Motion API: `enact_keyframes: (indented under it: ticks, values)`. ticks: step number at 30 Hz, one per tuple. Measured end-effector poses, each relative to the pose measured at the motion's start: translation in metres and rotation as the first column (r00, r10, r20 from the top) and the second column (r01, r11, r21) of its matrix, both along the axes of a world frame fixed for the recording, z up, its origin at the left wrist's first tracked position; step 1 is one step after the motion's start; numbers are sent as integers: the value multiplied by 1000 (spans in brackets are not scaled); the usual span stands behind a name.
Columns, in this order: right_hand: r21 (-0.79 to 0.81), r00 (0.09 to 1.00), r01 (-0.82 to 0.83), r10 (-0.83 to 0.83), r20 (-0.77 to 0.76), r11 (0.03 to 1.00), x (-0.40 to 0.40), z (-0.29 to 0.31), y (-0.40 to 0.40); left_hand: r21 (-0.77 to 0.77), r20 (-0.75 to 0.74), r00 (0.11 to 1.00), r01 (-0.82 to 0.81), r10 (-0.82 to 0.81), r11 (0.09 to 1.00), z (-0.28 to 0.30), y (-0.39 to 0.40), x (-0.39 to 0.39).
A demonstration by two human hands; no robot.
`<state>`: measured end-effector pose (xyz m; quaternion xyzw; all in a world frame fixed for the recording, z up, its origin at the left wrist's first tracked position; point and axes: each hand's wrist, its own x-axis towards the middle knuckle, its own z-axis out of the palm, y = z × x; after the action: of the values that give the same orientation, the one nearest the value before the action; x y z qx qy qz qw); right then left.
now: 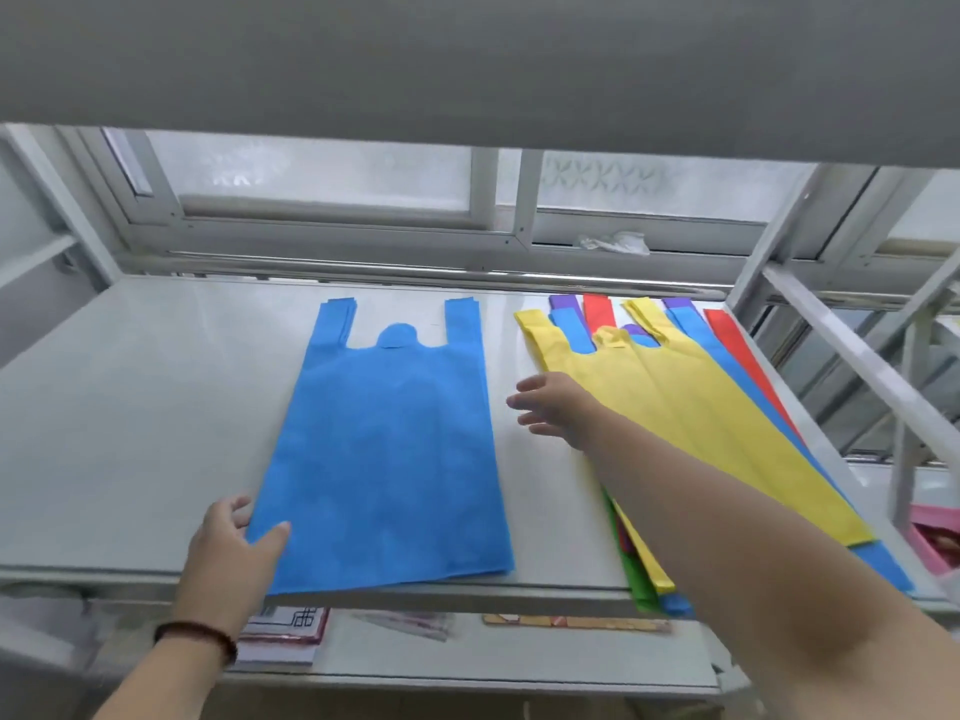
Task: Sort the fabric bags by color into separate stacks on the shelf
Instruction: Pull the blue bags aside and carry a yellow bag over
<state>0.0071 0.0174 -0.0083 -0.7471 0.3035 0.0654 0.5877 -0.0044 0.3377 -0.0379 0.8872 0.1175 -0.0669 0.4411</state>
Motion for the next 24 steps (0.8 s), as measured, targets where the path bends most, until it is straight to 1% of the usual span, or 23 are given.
enact_keyframes:
  ticks: [3,5,7,8,10,11,13,14,15,18,22,24]
  values:
    - [-95,1000,21,-22,-10,995,-31,9,-42,141,113,992,46,-62,989,8,-36,-25]
    - [-151,998,47,-53,-35,987,-51,14,-71,274,221,971,33,-96,961,14,-71,-35]
    - [-221,994,82,-96,-55,972,-69,17,-100,321,289,949,25,-123,947,23,-107,-44]
    - [-264,991,96,-117,-66,960,-78,17,-114,320,283,948,51,-146,946,25,-124,-47]
    - [-353,987,100,-139,-86,930,-91,15,-141,284,228,949,149,-218,947,25,-155,-55]
    - [-401,985,89,-140,-101,912,-97,14,-153,224,196,943,223,-269,949,23,-169,-59]
    - [-480,980,61,-143,-137,875,-109,11,-173,32,128,916,379,-379,925,17,-197,-71]
    - [-500,978,48,-143,-153,865,-114,9,-181,-33,87,899,432,-428,901,13,-209,-78]
    - [-508,976,34,-138,-168,860,-118,7,-188,-56,52,882,471,-469,880,8,-220,-84]
    - [-540,973,-36,-93,-210,841,-128,2,-199,-60,-3,862,505,-506,861,-1,-249,-101]
    - [-609,961,-98,-84,-263,787,-133,-1,-208,-96,-24,875,479,-483,873,-5,-275,-110]
    - [-599,957,-89,-100,-274,796,-134,-2,-213,-72,-60,890,447,-452,891,-2,-284,-112]
